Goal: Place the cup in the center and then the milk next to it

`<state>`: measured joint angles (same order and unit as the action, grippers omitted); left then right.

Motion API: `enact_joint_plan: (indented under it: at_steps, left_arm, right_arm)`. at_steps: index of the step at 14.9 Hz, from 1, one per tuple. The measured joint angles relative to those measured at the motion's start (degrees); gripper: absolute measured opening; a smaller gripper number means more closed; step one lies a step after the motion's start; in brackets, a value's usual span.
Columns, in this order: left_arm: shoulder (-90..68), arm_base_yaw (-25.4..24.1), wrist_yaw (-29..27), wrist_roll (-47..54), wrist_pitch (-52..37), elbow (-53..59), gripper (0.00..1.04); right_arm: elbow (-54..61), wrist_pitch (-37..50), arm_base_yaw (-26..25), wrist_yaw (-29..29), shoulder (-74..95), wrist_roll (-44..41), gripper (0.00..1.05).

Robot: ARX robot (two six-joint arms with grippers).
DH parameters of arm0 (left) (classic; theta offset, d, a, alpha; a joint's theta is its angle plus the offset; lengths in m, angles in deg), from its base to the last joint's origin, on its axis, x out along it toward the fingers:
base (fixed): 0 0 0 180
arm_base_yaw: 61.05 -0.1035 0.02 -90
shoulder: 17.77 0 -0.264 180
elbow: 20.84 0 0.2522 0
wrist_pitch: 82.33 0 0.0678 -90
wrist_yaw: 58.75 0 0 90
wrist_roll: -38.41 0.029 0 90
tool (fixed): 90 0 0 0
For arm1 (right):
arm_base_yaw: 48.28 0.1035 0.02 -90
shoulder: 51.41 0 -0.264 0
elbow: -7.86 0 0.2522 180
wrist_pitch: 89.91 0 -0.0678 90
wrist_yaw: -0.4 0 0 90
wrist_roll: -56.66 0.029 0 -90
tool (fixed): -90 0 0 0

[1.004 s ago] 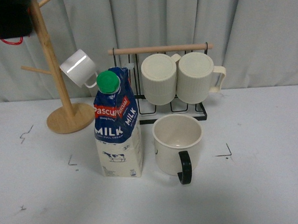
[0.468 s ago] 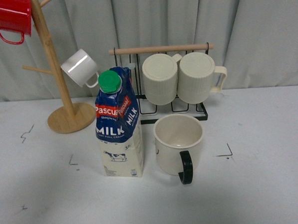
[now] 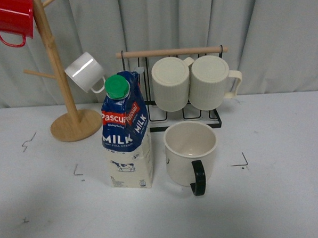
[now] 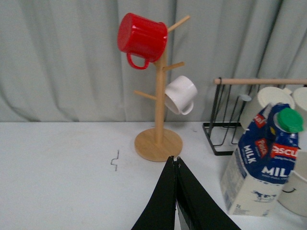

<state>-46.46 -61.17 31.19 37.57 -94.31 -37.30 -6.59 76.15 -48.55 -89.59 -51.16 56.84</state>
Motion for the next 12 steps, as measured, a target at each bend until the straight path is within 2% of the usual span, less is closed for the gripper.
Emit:
enact_joint_plan:
  at_steps: [2,8,12]
  left_arm:
    - [1.9,0.3,0.0,0.0,-1.6,2.1,0.02]
    - [11.9,0.3,0.0,0.0,9.0,2.1,0.02]
    - [15.4,0.3,0.0,0.0,12.5,2.1,0.02]
  right_arm:
    - [0.0,0.0,0.0,0.0,0.0,0.0,0.98]
    - [0.0,0.0,0.0,0.0,0.0,0.0,0.98]
    - [0.0,0.0,0.0,0.0,0.0,0.0,0.98]
